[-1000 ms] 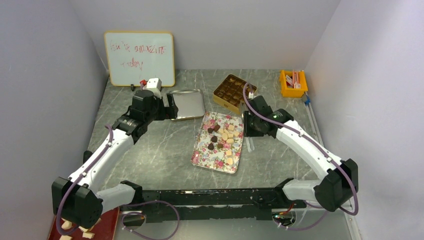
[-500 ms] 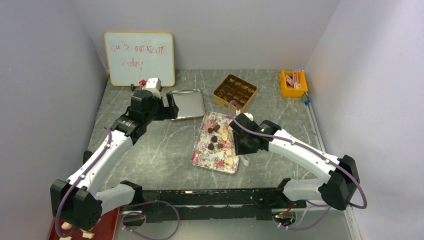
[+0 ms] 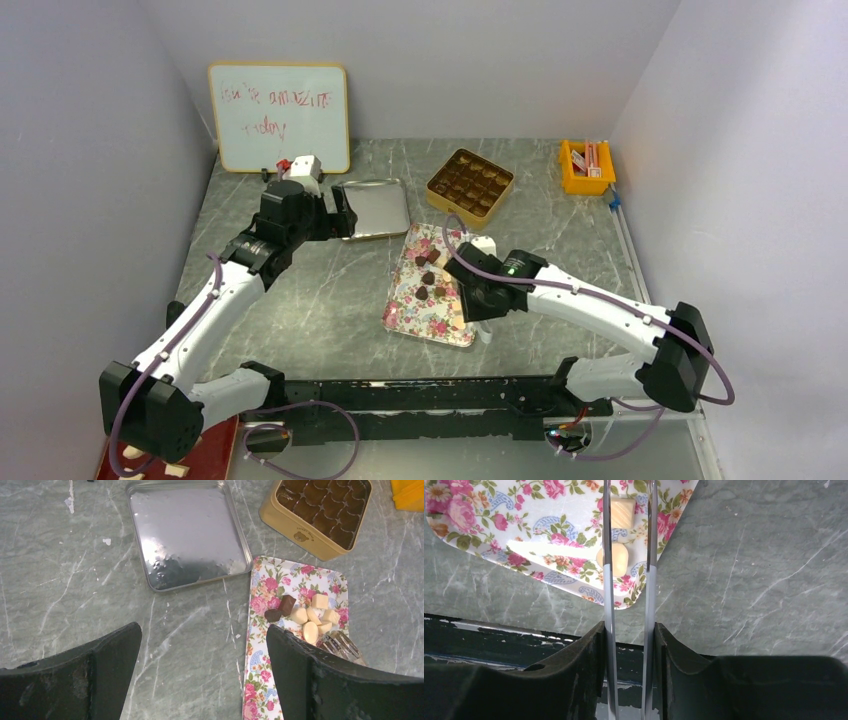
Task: Pack the chocolate
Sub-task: Pick up the fake chocolate from the plate.
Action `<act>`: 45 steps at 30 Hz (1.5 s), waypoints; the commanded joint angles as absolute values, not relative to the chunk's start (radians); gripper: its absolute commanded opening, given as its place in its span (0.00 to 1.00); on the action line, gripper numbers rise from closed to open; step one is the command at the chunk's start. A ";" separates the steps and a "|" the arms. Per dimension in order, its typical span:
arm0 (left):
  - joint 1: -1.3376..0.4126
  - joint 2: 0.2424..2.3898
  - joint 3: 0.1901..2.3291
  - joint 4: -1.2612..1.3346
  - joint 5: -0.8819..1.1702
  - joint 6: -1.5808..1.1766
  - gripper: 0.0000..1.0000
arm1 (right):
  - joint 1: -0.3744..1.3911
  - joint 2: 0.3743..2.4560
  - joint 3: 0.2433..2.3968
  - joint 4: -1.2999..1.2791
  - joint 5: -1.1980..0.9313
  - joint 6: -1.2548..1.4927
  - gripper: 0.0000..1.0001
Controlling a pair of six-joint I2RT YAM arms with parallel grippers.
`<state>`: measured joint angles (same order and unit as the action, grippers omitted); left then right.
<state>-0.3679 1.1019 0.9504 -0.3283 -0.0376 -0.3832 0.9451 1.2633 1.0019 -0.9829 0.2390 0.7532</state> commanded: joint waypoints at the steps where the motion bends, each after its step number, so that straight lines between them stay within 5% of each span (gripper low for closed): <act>1: -0.365 1.080 0.959 -0.322 -0.018 -0.393 1.00 | 0.971 1.270 1.033 -0.997 0.268 0.781 0.40; 32: -0.365 1.088 0.933 -0.310 -0.021 -0.407 1.00 | 1.037 1.348 0.992 -0.989 0.324 0.742 0.45; 39: -0.365 1.093 0.934 -0.310 -0.024 -0.406 1.00 | 1.038 1.357 0.996 -0.969 0.317 0.724 0.39; 45: -0.364 1.098 0.939 -0.311 -0.027 -0.410 1.00 | 1.038 1.350 1.052 -1.000 0.302 0.722 0.20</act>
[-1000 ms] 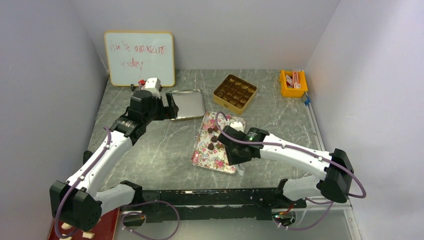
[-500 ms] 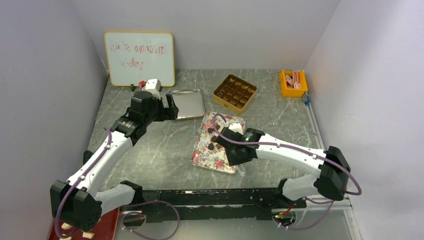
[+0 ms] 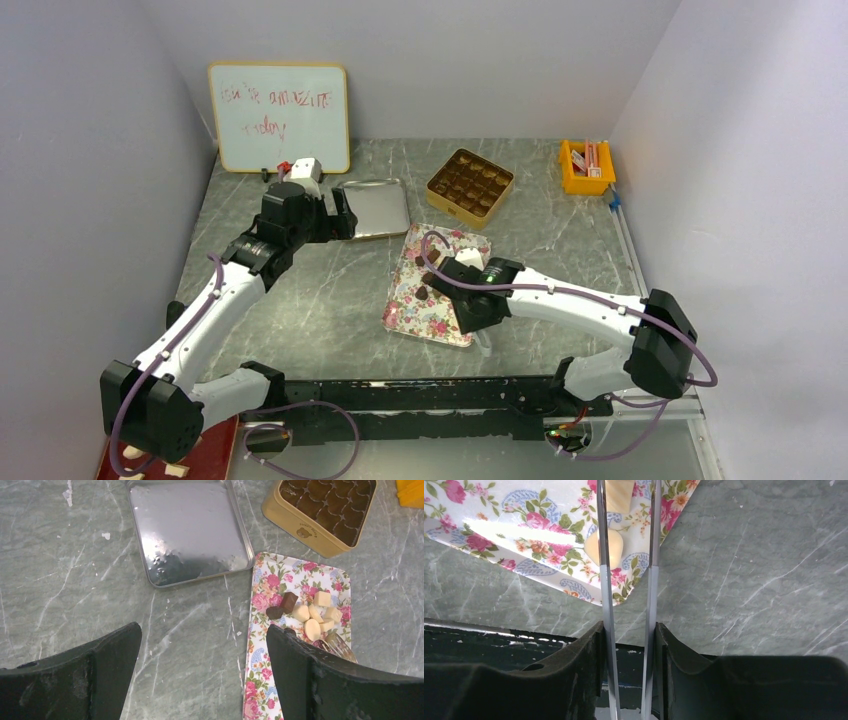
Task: Pack the chocolate
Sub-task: Pick up the fake chocolate from the plate.
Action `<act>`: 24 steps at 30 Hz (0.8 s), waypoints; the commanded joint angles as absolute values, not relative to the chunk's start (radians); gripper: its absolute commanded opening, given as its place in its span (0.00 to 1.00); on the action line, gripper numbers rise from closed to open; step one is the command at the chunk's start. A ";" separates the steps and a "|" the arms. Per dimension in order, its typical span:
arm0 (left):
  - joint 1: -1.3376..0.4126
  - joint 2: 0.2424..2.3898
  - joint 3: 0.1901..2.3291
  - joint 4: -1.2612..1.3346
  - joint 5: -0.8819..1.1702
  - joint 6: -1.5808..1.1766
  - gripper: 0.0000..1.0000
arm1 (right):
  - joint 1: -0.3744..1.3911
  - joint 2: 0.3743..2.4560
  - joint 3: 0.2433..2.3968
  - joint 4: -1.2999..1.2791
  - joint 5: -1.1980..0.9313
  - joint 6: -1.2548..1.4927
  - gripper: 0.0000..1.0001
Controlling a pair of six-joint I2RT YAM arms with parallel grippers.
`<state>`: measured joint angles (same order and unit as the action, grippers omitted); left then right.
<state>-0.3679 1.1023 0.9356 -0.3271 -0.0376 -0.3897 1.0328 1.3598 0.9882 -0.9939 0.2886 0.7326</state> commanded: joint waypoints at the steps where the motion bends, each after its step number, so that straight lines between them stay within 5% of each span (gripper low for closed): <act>1: -0.364 1.098 0.941 -0.311 -0.029 -0.411 1.00 | 1.037 1.349 1.066 -1.015 0.305 0.723 0.17; 5: -0.364 1.104 0.951 -0.312 -0.031 -0.413 1.00 | 1.041 1.348 1.139 -1.055 0.312 0.726 0.00; 24: -0.365 1.126 0.967 -0.321 -0.035 -0.413 1.00 | 1.035 1.392 1.385 -1.116 0.468 0.720 0.00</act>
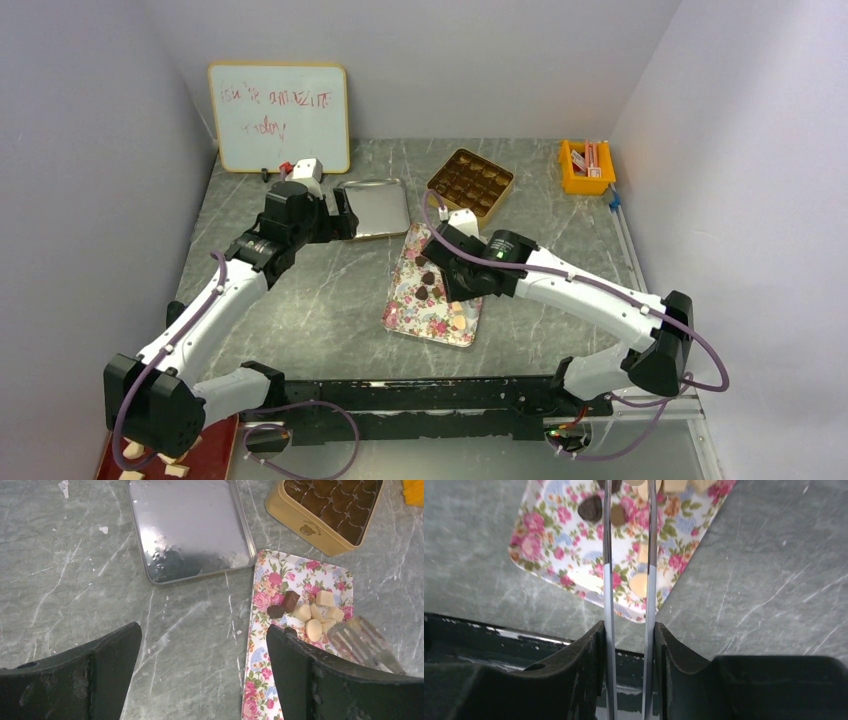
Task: Pack the chocolate
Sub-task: Pick up the fake chocolate from the plate.
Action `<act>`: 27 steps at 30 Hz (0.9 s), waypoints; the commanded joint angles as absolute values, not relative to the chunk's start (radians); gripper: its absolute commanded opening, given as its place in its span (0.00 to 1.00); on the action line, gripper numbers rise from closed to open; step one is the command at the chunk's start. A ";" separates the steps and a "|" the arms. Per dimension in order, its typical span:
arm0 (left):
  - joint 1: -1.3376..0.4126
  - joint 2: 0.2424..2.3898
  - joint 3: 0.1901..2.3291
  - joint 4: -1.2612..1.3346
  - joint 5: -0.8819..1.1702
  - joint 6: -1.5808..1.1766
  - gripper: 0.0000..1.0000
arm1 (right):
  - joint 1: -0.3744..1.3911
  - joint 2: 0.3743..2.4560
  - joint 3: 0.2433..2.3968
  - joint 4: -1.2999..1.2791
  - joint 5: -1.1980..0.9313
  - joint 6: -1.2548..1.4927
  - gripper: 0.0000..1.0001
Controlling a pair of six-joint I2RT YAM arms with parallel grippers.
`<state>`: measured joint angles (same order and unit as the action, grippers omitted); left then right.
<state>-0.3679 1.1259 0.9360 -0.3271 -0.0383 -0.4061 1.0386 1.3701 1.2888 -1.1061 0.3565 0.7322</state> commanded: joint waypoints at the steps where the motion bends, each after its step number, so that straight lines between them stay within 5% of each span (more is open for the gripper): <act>1: -0.365 1.124 0.964 -0.322 -0.033 -0.413 1.00 | 1.030 1.401 1.392 -1.110 0.480 0.714 0.00; 27: -0.365 1.091 0.947 -0.384 -0.031 -0.374 1.00 | 0.465 1.694 1.571 -0.689 0.433 0.347 0.00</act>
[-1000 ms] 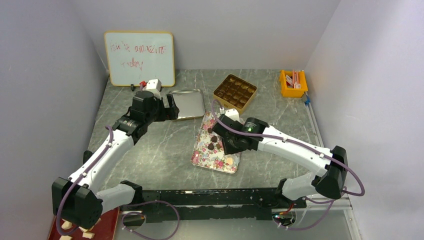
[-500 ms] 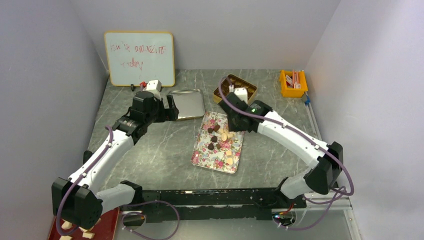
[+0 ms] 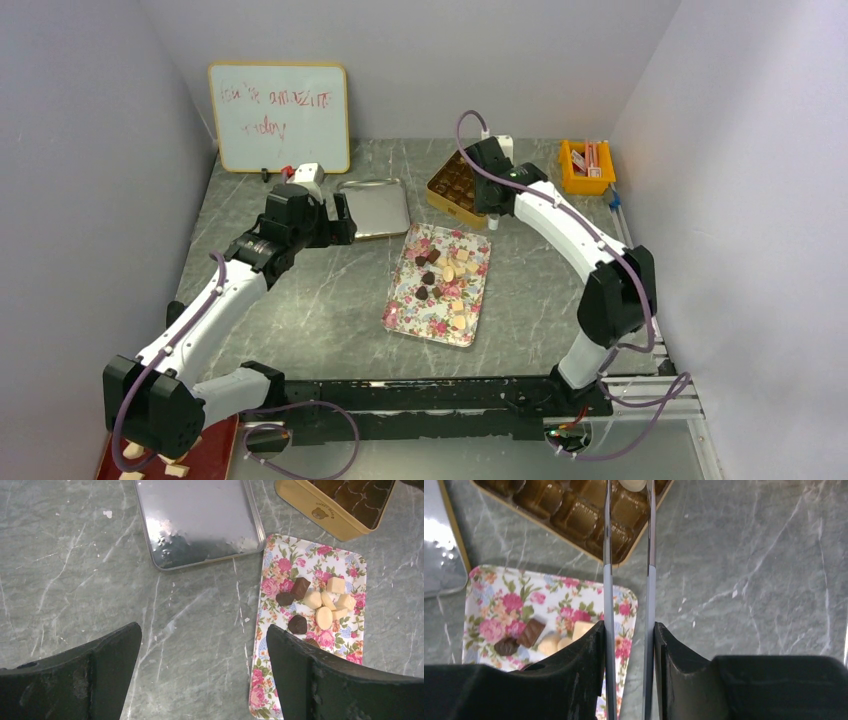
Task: Pack the chocolate
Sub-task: Pick up the fake chocolate from the plate.
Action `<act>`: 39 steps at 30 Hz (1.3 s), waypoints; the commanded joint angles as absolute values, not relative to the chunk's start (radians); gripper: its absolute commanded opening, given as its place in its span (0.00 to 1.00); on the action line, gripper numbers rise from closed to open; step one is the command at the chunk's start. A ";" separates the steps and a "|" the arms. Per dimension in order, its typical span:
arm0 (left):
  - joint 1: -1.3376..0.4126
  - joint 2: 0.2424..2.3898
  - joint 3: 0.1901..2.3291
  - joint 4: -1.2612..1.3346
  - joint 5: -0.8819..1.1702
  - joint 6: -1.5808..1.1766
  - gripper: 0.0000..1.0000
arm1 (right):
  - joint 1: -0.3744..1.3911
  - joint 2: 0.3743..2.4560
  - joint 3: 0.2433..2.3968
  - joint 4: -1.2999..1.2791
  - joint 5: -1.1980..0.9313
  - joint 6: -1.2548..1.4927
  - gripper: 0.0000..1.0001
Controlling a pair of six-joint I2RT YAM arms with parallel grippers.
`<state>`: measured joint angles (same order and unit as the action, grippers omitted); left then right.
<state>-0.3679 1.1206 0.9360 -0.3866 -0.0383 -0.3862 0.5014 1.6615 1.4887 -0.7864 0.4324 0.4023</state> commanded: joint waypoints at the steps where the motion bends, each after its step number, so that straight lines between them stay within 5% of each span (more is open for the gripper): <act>1: -0.365 1.089 0.947 -0.383 -0.032 -0.374 1.00 | 0.453 1.708 1.578 -0.681 0.430 0.345 0.00; 39: -0.365 1.112 0.943 -0.376 -0.049 -0.384 1.00 | 0.298 1.883 1.668 -0.595 0.356 0.275 0.01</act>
<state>-0.3679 1.1145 0.9360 -0.3870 -0.0433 -0.3836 0.3061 1.8965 1.6207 -0.6338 0.3370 0.2859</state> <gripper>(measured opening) 0.996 0.387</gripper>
